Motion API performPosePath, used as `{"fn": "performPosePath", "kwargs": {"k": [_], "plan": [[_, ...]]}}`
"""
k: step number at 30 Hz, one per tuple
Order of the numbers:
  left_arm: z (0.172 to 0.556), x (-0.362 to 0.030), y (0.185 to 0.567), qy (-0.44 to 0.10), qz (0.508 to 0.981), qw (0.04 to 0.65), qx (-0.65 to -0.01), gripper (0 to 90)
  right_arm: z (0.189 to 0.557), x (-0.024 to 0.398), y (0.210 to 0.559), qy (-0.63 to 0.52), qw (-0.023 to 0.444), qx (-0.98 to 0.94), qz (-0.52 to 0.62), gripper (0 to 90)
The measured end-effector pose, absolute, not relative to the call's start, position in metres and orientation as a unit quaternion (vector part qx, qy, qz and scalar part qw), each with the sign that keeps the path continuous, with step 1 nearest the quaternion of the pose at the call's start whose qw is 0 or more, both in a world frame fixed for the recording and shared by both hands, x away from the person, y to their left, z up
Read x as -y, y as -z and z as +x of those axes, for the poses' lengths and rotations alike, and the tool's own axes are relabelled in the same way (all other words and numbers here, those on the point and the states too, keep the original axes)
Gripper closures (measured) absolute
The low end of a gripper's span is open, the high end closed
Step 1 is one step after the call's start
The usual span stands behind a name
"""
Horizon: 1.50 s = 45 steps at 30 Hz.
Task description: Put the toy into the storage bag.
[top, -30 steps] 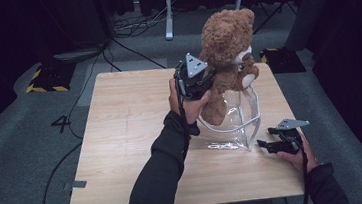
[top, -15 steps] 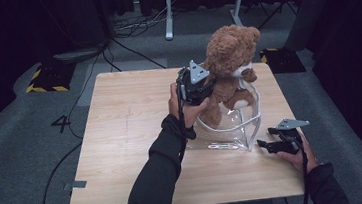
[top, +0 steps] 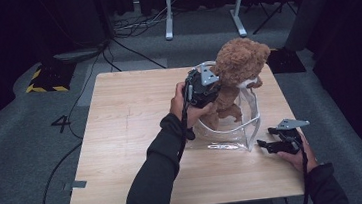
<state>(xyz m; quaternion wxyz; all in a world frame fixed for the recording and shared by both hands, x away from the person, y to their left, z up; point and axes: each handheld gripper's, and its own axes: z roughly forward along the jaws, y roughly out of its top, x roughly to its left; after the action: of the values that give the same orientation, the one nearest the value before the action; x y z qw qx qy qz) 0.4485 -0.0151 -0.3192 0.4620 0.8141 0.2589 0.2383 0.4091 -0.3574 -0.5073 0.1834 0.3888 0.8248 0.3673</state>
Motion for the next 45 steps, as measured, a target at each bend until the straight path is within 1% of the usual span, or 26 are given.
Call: {"fn": "performPosePath", "kwargs": {"k": [24,30,35,45], "plan": [[0.460,0.014,0.317,-0.213,0.866,0.388,-0.233,70.5,0.409,0.358,0.507,-0.367,0.183,-0.825,0.389,23.7],[0.463,0.014,0.320,-0.197,0.878,0.373,-0.226,70.8,0.409,0.358,0.507,-0.367,0.183,-0.825,0.389,23.7],[0.463,0.016,0.323,-0.201,0.888,0.350,-0.220,70.6,0.409,0.357,0.507,-0.367,0.184,-0.825,0.389,23.8],[0.466,0.017,0.333,-0.188,0.898,0.329,-0.224,69.7,0.409,0.358,0.507,-0.367,0.183,-0.825,0.389,23.8]]}}
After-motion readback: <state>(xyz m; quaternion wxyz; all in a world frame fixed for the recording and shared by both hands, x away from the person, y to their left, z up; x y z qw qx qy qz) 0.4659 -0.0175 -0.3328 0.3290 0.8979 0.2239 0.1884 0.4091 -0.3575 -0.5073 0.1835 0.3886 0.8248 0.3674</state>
